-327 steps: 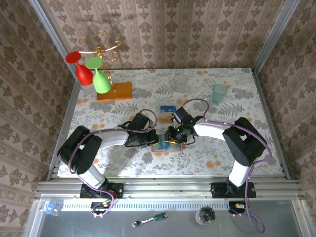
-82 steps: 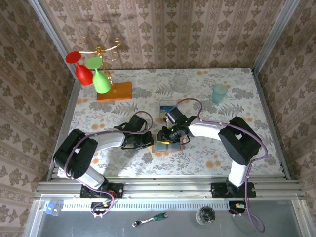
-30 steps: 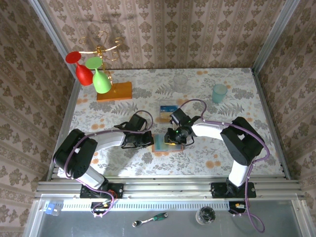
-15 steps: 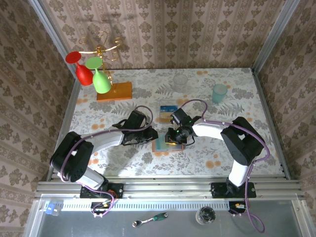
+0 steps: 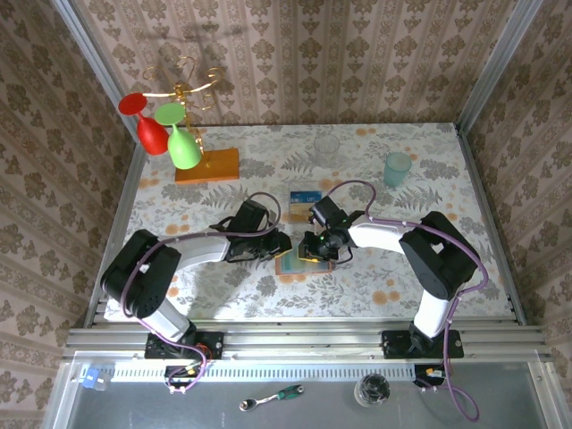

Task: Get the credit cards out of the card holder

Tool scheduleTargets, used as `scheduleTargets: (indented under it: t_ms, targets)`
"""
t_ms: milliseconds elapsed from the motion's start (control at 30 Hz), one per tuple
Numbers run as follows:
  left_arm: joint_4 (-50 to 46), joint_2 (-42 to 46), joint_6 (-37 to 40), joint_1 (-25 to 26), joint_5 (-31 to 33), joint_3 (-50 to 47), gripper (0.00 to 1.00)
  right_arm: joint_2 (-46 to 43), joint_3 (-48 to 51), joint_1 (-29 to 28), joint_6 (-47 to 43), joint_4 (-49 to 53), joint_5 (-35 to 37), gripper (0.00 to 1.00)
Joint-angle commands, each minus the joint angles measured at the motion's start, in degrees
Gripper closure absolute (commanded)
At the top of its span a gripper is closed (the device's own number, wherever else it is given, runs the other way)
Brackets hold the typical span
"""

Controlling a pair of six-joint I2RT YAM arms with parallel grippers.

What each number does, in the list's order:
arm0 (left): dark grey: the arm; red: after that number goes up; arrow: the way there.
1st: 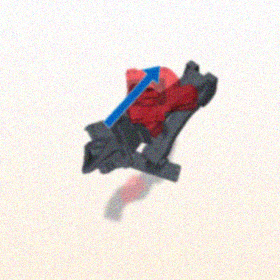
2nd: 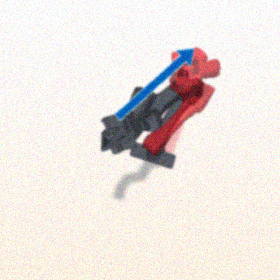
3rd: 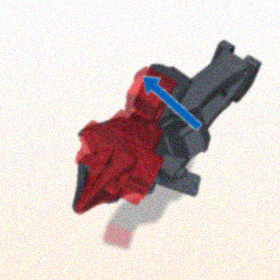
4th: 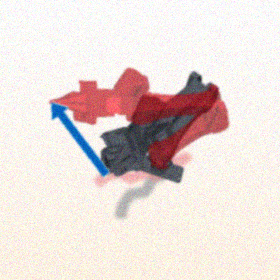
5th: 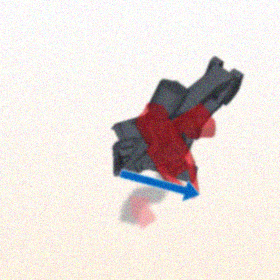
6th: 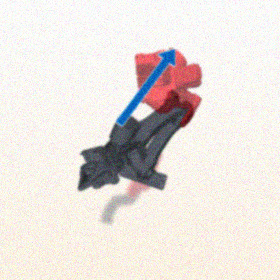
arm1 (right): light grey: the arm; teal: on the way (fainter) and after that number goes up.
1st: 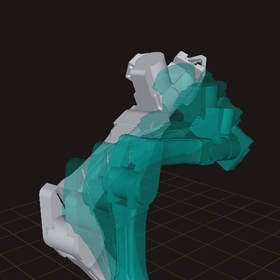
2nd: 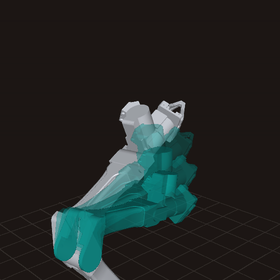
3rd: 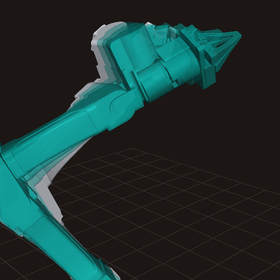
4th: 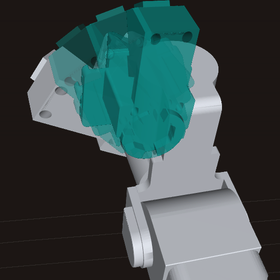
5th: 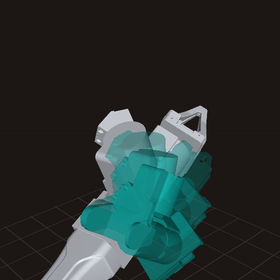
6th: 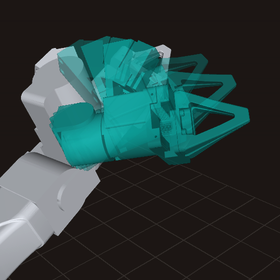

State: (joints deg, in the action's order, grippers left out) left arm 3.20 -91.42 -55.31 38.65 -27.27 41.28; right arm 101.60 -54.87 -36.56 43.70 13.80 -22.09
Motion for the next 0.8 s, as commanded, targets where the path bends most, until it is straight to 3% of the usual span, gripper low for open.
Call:
scheduleTargets:
  t_ms: [0, 767]
  targets:
    - [0.6, -1.3, -0.6, 0.4, -0.8, -0.2, 0.74, -1.3, 1.3, 0.3, 0.1, 0.4, -0.6, 0.75]
    - [1.1, -0.4, -1.9, 0.9, -1.4, 0.6, 0.8, -5.9, 1.8, 0.3, 0.7, -0.6, -0.8, 0.74]
